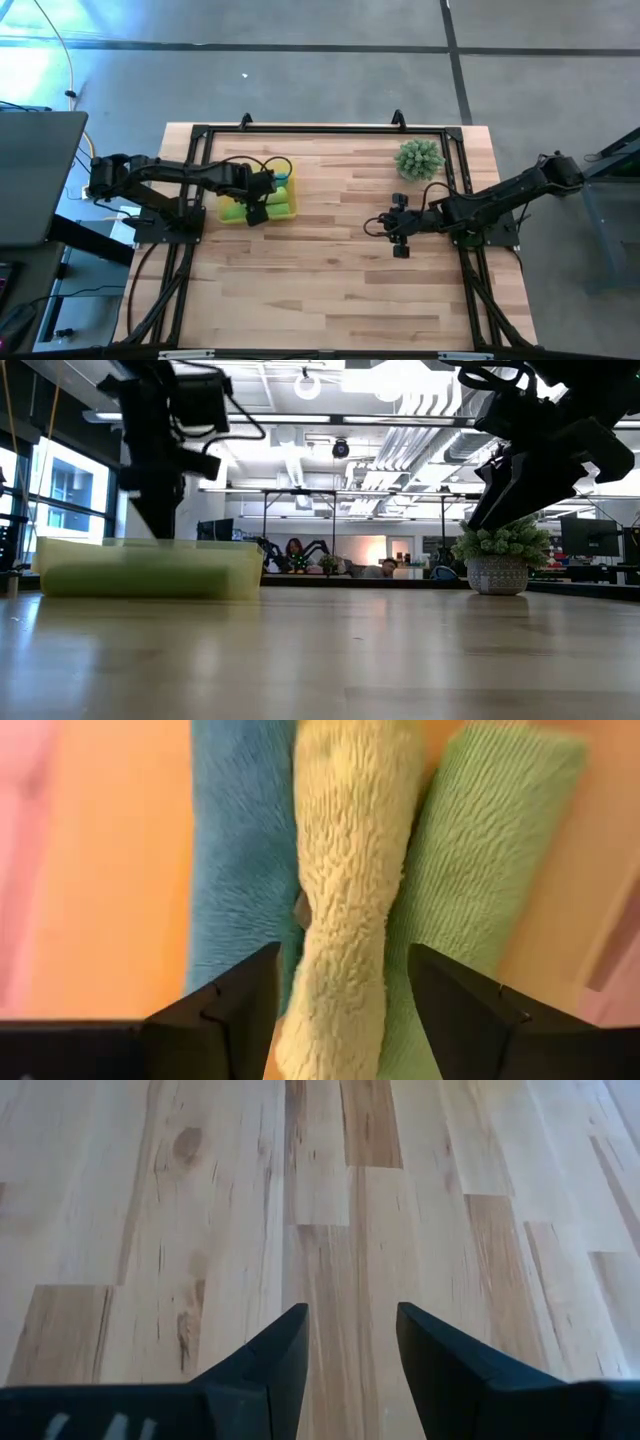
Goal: Roll microfiber towels into tight, uniform cylinder then place into a basket
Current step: Return to Home Position
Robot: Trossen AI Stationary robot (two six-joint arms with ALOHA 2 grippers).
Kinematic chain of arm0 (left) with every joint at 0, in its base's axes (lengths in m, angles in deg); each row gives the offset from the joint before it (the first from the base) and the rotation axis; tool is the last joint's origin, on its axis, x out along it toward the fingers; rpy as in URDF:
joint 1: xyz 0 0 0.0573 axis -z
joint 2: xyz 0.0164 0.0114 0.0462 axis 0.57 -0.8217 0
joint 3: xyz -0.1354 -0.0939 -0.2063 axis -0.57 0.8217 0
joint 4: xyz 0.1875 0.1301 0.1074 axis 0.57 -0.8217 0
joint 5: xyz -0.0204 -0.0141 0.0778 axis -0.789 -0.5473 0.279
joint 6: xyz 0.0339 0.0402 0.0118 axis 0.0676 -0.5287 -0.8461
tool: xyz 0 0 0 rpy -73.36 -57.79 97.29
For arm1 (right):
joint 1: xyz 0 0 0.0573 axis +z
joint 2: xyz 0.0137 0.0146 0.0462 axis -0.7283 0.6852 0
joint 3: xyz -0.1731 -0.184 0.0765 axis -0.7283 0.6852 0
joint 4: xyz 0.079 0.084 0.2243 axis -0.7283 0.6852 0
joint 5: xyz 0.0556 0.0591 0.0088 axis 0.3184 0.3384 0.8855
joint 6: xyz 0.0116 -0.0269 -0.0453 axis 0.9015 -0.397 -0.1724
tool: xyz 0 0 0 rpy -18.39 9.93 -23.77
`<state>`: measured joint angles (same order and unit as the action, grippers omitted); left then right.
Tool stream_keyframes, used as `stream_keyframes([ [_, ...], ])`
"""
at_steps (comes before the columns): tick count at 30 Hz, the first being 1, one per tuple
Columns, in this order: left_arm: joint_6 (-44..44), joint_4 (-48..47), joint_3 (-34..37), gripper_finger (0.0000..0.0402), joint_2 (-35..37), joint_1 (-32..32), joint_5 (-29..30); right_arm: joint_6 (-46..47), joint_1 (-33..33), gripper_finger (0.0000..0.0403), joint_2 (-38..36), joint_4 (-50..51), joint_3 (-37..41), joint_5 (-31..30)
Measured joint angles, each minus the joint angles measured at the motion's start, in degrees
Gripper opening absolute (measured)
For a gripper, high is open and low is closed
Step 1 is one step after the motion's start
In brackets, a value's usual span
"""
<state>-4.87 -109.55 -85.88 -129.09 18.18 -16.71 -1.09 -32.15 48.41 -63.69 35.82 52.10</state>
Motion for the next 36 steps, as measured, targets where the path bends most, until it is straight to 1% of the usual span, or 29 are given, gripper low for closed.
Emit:
stream_keyframes([
  [3,-1.1,-3.5,-3.7,0.0205,0.0,0.8,0.3,-0.1,0.0,0.0147,0.0,0.0,0.0,0.0],
  [7,-4.7,-7.3,-8.3,0.0205,0.0,2.5,0.2,-0.1,0.0,0.0147,0.0,0.0,0.0,0.0],
  [10,-6.2,-9.0,-11.4,0.0205,0.0,3.8,-0.2,0.0,0.0,0.0147,0.0,-0.1,0.0,0.0],
  [11,-6.6,-8.9,-12.2,0.0205,0.1,4.3,-0.2,0.5,0.0,0.0147,0.0,-0.4,0.0,0.0],
  [13,-7.8,-9.0,-13.1,0.0205,1.7,4.9,-0.2,4.4,0.0,0.0147,0.0,-0.8,-0.1,-0.1],
  [16,-7.5,-9.0,-13.5,0.0204,4.9,5.4,-0.2,5.3,-0.7,0.0147,-1.1,0.2,-0.1,0.7],
  [19,-5.3,-9.2,-13.4,0.0204,9.4,5.5,0.3,3.3,-2.1,0.0147,-4.1,-1.6,-0.1,5.1],
  [22,-1.9,-9.0,-13.4,0.0204,14.6,5.9,1.6,-1.0,-3.5,0.0147,-8.3,-3.5,-0.1,10.4],
  [27,2.5,-8.7,-13.4,0.0204,22.8,8.4,2.7,-4.5,-6.0,0.0147,-14.4,-2.7,0.2,11.2],
  [30,4.4,-8.2,-12.9,0.0204,27.9,10.9,3.0,-5.0,-7.1,0.0147,-17.8,-3.7,2.3,11.2],
  [32,6.3,-8.2,-12.1,0.0204,31.4,12.8,3.5,-4.6,-7.6,0.0147,-20.2,-6.2,4.8,11.9],
  [36,10.9,-8.1,-10.1,0.0204,36.9,16.4,6.6,-2.2,-7.9,0.0147,-23.6,-14.3,11.3,13.3],
])
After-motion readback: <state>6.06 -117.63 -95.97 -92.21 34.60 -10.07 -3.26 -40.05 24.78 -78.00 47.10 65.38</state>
